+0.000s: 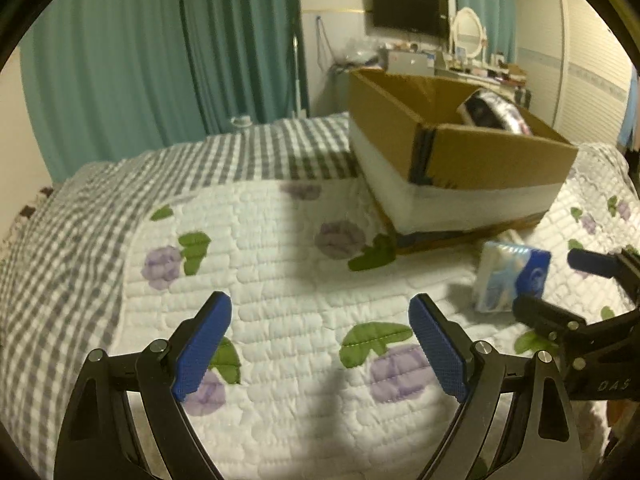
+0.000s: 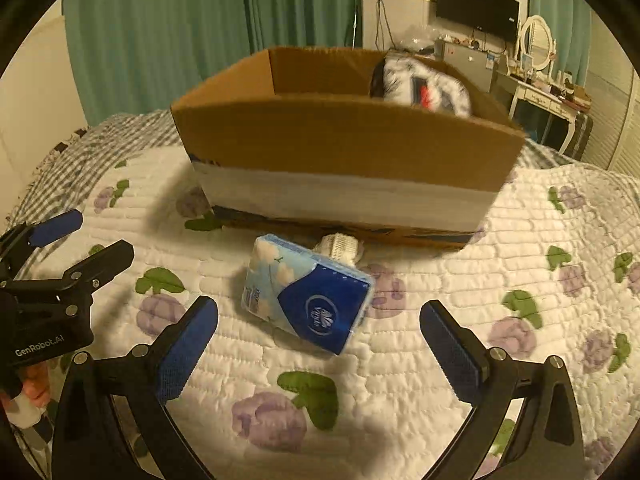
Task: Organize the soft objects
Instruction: 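Grasp the blue Vinda tissue pack with the right tool, then grasp the small white mesh item with the left tool while the right holds the tissue pack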
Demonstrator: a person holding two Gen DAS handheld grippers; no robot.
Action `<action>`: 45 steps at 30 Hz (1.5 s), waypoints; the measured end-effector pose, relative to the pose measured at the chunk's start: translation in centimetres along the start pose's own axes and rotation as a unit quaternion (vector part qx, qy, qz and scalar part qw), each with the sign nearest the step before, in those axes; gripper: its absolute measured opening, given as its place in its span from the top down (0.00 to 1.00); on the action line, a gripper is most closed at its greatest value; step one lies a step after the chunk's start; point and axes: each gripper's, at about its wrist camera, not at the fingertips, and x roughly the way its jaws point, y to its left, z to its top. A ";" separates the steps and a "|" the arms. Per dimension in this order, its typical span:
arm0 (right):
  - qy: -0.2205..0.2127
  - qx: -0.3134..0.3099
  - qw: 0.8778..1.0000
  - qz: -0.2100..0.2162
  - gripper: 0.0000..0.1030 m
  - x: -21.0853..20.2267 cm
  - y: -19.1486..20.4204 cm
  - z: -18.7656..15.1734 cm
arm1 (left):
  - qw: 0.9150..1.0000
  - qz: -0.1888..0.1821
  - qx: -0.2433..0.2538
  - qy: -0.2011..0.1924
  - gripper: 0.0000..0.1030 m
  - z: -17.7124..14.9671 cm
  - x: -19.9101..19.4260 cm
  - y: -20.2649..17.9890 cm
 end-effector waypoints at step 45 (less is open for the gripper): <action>0.068 -0.013 0.998 0.000 0.28 1.7 -14.5 0.7 | 0.994 -0.059 -0.015 0.090 0.36 2.0 6.2 -15.0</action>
